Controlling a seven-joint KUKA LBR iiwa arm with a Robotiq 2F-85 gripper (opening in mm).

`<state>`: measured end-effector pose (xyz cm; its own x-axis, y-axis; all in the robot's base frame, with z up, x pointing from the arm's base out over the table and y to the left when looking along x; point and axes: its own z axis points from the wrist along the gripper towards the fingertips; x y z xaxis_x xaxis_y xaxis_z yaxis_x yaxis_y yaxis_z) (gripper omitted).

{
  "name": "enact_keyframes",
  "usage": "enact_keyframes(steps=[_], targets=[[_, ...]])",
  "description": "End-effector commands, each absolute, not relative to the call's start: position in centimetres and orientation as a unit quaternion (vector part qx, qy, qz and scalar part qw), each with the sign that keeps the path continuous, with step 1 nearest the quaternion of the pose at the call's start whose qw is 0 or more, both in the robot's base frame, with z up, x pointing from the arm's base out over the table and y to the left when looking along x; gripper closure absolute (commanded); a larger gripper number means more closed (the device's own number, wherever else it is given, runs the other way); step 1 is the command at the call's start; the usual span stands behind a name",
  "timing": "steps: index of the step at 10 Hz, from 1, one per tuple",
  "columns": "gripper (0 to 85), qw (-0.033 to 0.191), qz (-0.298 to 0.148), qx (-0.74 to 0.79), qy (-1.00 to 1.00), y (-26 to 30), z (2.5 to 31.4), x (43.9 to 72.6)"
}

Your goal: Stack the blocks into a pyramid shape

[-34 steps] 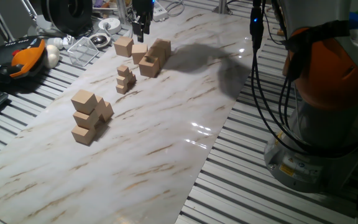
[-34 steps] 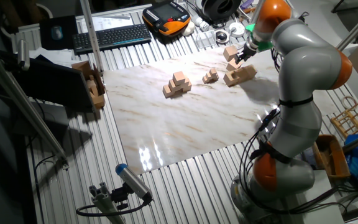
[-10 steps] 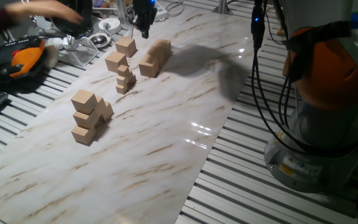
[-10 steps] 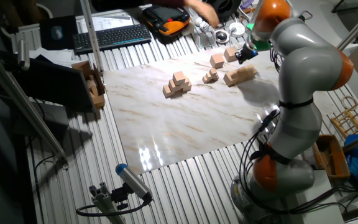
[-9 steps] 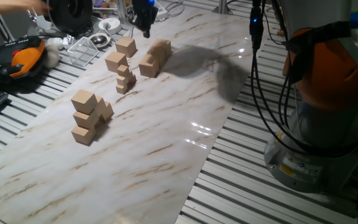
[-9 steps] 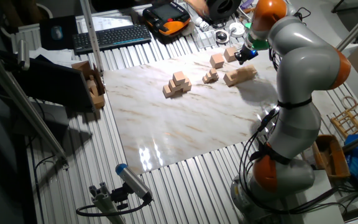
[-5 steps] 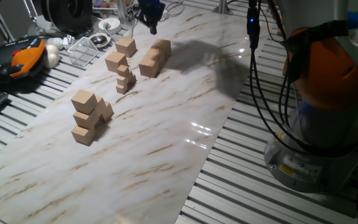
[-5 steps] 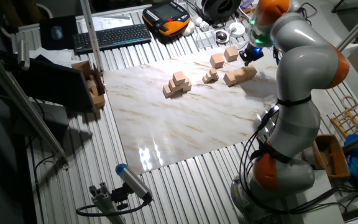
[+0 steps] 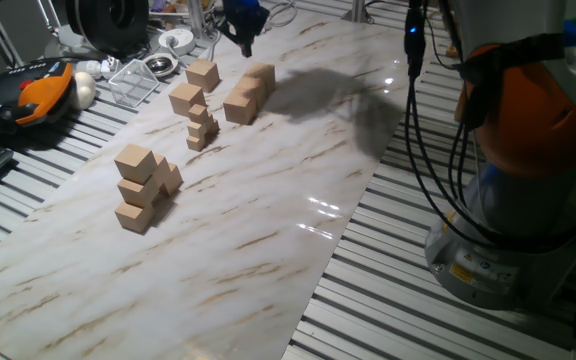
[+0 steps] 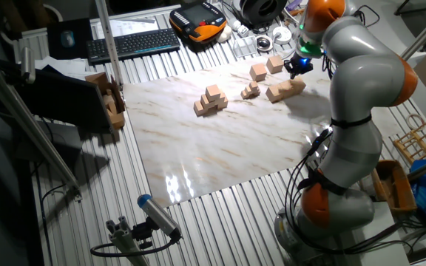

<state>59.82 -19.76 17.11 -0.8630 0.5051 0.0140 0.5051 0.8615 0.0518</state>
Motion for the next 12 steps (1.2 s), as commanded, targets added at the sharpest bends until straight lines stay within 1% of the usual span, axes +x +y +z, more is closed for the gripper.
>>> enact_keyframes(steps=[1,2,3,4,6,7,8,10,11,12], targets=[[85.0,0.012,0.025,0.465,0.885,-19.7,17.0,59.5],[85.0,0.025,0.023,0.466,0.884,-19.5,16.5,58.7],[85.0,0.034,0.018,0.47,0.882,-19.2,16.0,58.4],[85.0,0.035,0.018,0.482,0.876,-19.0,15.6,58.2],[85.0,0.039,0.031,0.492,0.869,-19.3,13.2,57.2],[85.0,0.041,0.029,0.501,0.864,-19.1,12.3,56.7],[85.0,0.034,0.036,0.529,0.847,-19.6,12.0,56.5],[85.0,0.005,0.043,0.584,0.811,-20.5,12.1,56.4],[85.0,0.011,0.052,0.601,0.797,-21.3,12.6,56.4],[68.0,0.017,0.048,0.639,0.768,-21.5,12.7,56.5]])
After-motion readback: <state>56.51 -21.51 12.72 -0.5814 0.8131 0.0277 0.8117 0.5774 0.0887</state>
